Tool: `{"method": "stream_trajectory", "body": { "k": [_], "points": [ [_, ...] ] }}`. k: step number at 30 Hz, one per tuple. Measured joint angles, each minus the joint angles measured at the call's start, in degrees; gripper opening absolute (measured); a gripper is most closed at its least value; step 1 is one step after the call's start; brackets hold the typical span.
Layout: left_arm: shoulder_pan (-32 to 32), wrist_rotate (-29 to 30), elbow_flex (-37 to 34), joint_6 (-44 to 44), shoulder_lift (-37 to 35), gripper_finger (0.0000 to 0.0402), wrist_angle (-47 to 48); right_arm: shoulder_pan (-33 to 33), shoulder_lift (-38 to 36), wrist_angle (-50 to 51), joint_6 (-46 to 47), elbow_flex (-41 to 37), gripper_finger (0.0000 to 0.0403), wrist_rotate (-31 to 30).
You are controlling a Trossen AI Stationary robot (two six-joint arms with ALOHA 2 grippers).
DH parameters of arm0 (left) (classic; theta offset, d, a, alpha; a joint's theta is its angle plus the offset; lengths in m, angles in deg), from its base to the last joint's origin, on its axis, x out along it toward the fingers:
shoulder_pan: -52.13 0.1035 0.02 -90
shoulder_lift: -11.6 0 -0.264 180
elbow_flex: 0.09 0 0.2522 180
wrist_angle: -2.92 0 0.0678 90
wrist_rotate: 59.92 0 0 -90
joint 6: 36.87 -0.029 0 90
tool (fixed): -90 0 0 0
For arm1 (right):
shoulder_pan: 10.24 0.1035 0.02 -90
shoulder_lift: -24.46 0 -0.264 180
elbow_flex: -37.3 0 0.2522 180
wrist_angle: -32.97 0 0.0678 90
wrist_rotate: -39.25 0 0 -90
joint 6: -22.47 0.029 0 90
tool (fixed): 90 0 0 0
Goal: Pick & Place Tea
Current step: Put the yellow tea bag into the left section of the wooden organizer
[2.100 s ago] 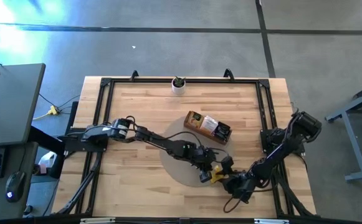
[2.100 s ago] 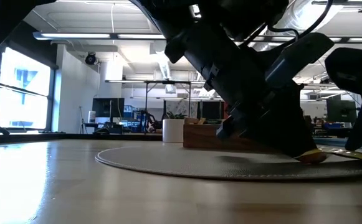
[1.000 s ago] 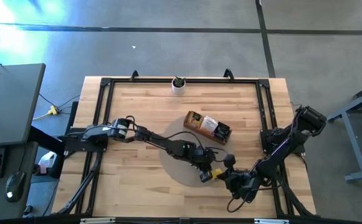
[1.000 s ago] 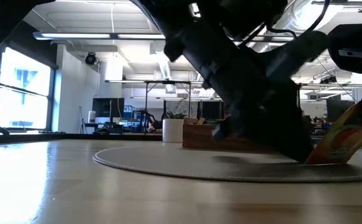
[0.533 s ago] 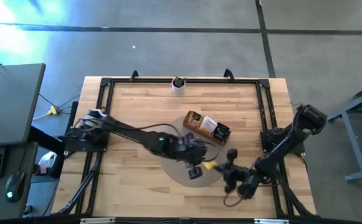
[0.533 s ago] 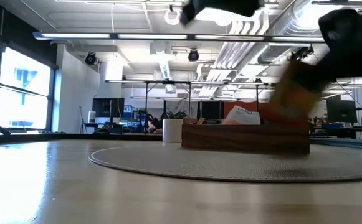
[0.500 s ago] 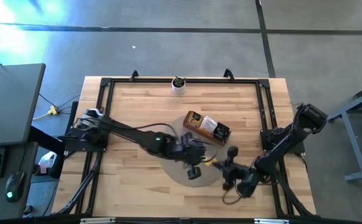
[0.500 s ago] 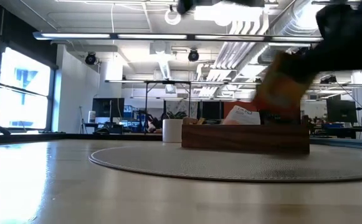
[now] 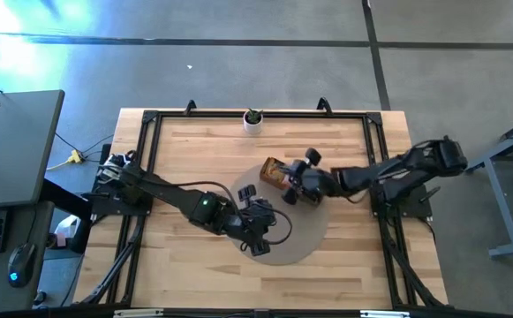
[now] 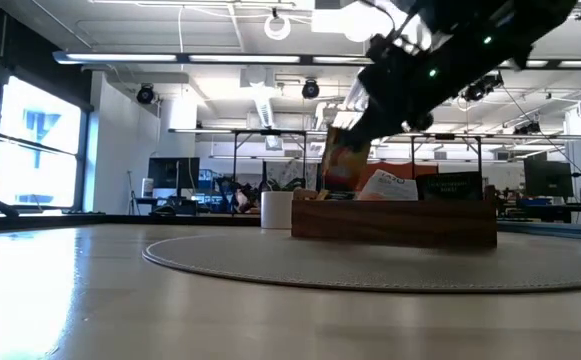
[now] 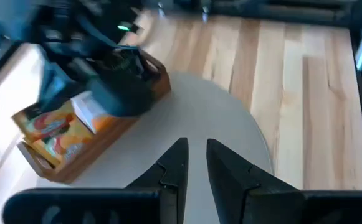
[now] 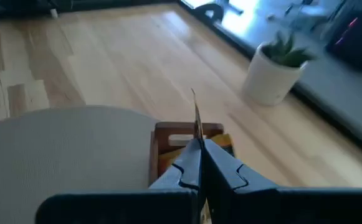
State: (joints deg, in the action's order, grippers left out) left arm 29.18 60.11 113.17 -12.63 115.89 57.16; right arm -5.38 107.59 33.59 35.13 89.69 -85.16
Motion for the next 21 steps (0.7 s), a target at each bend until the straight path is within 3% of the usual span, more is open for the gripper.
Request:
{"method": "stream_trajectory", "body": {
  "k": [7,14,21],
  "points": [
    [0.5,-0.1,0.0,0.0,0.0,0.0058,0.7,-7.5,6.0,-5.1,2.6,0.0,0.0004,11.0],
    [0.4,1.4,0.0,0.2,0.0,0.0058,1.9,-8.3,6.7,-4.7,1.9,0.0,0.0019,12.8],
    [0.5,1.2,0.0,0.2,0.0,0.0058,1.7,-8.3,6.5,-4.7,-2.4,0.0,0.0065,18.3]
  ]
}}
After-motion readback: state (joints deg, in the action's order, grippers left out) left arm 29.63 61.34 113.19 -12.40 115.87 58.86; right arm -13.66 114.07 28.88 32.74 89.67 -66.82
